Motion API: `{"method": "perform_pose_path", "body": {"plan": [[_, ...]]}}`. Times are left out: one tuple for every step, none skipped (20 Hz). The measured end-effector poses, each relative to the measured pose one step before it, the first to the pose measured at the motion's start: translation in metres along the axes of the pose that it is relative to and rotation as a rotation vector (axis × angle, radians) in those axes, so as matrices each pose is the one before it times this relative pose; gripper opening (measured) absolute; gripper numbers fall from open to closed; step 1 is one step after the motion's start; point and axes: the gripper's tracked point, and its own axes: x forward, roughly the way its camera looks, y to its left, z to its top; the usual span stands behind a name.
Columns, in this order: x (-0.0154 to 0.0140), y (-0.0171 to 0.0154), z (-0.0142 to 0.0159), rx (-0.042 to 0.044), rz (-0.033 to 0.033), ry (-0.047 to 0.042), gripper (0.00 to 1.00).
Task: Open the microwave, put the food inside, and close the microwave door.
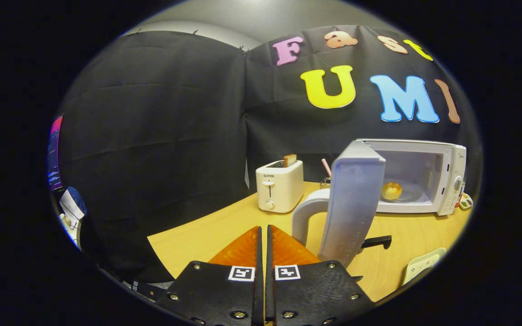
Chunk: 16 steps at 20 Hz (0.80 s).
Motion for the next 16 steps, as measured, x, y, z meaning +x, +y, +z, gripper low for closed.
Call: {"method": "perform_pose_path", "body": {"plan": [[-0.00045,-0.00246,-0.00083,-0.0073,-0.00018,-0.00186,0.01],[-0.0031,-0.00335,-0.00052,-0.01126,-0.0059,-0.00739,0.01],[-0.00267,-0.00389,-0.00029,-0.01079,-0.00138,-0.00245,0.01],[-0.00404,-0.0016,-0.00113,-0.00207,0.00447,0.00136,0.01],[-0.00354,-0.00464,-0.00145,0.00495,0.00243,0.00542,0.01],[-0.00531,-0.00565,-0.00052,0.00602,0.00344,0.00421,0.01],[-0.00527,-0.00662,0.00051,0.00459,-0.00033,0.00222,0.01],[-0.00482,-0.00796,0.00121,-0.01347,-0.0072,-0.00273,0.01],[-0.00432,-0.00968,0.003,-0.02227,-0.0169,-0.01182,0.01],[-0.00409,-0.01081,0.00035,-0.02251,-0.02078,-0.00888,0.01],[-0.00241,-0.01131,-0.00031,-0.01349,-0.01914,-0.0029,0.01],[-0.00156,-0.01022,-0.00275,-0.00093,-0.01538,0.00103,0.01],[-0.00088,-0.01199,-0.00191,0.00508,-0.01611,0.00438,0.01],[-0.00157,-0.01342,-0.00257,0.00641,-0.01956,0.00474,0.01],[-0.00041,-0.0148,-0.00129,0.00825,-0.02023,0.00289,0.01],[0.0003,-0.01385,-0.00128,0.00593,-0.02114,0.00318,0.01]]}}
